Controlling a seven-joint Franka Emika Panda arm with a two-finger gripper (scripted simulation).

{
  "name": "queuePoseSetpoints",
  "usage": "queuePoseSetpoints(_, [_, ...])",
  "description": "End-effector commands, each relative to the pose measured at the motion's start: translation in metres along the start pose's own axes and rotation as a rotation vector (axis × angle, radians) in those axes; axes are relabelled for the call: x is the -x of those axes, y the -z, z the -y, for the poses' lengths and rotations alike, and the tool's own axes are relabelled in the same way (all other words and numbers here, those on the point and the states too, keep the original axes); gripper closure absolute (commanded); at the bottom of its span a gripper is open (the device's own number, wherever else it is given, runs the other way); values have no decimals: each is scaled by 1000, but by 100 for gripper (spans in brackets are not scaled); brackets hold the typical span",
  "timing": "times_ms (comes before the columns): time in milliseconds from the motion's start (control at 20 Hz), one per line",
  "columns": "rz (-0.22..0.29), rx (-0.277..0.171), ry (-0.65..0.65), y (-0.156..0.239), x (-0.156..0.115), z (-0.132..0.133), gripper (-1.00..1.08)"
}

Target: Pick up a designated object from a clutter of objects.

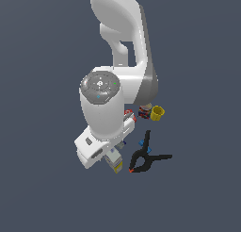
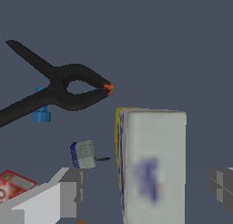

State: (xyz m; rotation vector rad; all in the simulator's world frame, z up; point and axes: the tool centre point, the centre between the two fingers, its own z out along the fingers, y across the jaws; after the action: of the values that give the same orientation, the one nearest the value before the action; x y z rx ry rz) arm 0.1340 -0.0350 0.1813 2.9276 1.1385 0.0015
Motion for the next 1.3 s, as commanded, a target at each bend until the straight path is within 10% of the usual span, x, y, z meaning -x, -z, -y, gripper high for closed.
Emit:
queuePoseSetpoints(0, [1, -1, 1, -14, 1, 1, -92])
queuePoseSetpoints(450, [1, -1, 3, -29, 0, 0, -92])
queuePoseSetpoints(500, [1, -1, 3, -29, 0, 0, 108])
queuePoseSetpoints(1250, [1, -1, 3, -22, -2, 4, 108])
